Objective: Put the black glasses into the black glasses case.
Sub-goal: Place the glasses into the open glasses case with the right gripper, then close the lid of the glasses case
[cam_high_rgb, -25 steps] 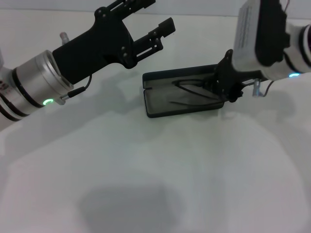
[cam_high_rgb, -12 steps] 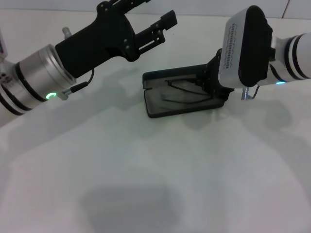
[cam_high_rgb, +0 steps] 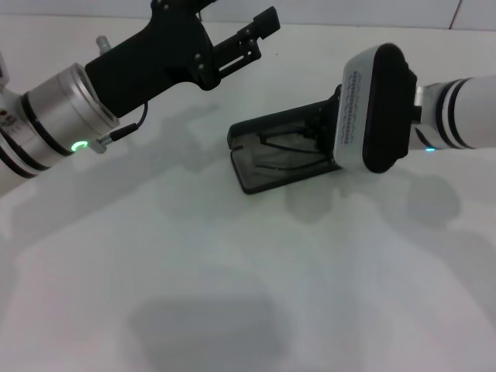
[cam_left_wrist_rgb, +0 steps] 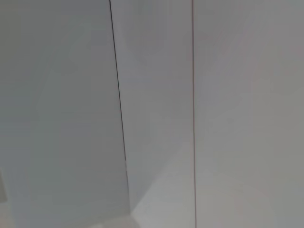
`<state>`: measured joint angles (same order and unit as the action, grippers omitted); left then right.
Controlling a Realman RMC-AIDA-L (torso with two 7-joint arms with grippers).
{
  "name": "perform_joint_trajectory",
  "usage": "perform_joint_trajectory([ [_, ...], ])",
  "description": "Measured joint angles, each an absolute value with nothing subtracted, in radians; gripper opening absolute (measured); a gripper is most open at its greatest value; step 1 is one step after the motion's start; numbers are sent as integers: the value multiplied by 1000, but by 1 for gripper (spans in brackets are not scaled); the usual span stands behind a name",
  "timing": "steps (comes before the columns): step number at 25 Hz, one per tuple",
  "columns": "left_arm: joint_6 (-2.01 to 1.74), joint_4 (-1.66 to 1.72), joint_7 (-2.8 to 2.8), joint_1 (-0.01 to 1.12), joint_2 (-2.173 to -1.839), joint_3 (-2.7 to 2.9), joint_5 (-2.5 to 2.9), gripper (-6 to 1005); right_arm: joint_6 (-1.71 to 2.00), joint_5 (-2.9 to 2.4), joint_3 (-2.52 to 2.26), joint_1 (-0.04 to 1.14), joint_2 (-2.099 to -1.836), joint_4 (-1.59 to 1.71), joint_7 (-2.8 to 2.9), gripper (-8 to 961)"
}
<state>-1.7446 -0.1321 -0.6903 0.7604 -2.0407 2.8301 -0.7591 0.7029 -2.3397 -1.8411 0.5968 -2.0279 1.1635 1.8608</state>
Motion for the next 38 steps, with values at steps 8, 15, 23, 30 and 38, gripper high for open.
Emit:
perform_joint_trajectory([
  [8,-1744,-146,-690,761,-2048,2832,-759,700,641,-2359,-1877,588,-2028,1162,1861,93],
  [15,-1744,-147,-685,759,-2045,2834,-759,700,617,-2366,-1900,588,-2028,1163,1859,105],
  [23,-1744,-147,-680,752,-2043,2835,-759,700,616,-2384,-1915,573,-2027,1173,1858,197],
  [30,-1744,-147,-677,751,-2043,2832,-759,700,634,-2398,-1915,511,-2025,1241,1858,222],
  [38,-1744,-167,-677,745,-2047,2831,-759,700,749,-2333,-1862,453,-2020,1340,1845,251],
])
